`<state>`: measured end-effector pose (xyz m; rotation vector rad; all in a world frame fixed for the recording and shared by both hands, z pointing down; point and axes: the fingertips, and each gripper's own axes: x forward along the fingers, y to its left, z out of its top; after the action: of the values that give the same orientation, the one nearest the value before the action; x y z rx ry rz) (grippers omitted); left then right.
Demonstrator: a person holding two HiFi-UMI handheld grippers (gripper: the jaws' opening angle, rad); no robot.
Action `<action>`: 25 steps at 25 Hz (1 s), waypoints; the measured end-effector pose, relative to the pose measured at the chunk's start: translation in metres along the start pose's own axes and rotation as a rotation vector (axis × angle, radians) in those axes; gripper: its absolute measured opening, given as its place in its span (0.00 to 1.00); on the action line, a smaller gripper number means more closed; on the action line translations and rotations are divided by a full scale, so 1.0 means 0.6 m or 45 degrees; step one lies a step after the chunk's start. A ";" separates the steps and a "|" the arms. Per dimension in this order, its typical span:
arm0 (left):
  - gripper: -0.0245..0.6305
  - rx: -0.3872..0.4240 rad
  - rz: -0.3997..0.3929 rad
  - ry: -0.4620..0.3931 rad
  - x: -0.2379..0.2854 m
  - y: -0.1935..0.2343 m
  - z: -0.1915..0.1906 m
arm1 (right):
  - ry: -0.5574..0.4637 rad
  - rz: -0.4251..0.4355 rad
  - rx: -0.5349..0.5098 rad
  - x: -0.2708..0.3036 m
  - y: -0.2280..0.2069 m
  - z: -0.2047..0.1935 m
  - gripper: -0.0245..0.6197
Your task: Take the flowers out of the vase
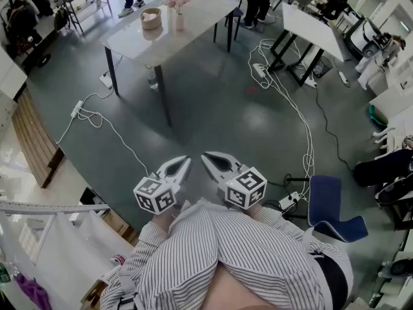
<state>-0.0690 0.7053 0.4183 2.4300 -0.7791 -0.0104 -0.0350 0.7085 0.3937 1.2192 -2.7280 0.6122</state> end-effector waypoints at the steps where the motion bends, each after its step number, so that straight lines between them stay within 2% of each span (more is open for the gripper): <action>1: 0.05 0.002 -0.013 0.011 0.000 -0.003 -0.003 | -0.003 -0.011 -0.001 -0.003 -0.001 -0.001 0.06; 7: 0.06 0.024 -0.120 0.068 -0.002 -0.027 -0.014 | -0.006 -0.061 -0.059 -0.013 0.004 -0.002 0.06; 14: 0.05 0.103 -0.093 0.058 -0.020 -0.013 0.007 | 0.000 -0.134 -0.118 -0.019 0.003 0.012 0.06; 17: 0.05 0.153 -0.069 0.035 -0.025 0.000 0.023 | -0.044 -0.144 -0.085 -0.010 0.004 0.026 0.06; 21: 0.06 0.231 -0.131 0.048 -0.028 -0.006 0.024 | -0.149 -0.120 0.034 0.004 0.018 0.033 0.06; 25: 0.06 0.266 -0.187 0.065 -0.028 -0.007 0.032 | -0.090 -0.143 0.011 0.029 0.025 0.008 0.06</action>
<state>-0.0840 0.7071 0.3975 2.6697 -0.6031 0.0792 -0.0577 0.7034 0.3886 1.4109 -2.6926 0.5793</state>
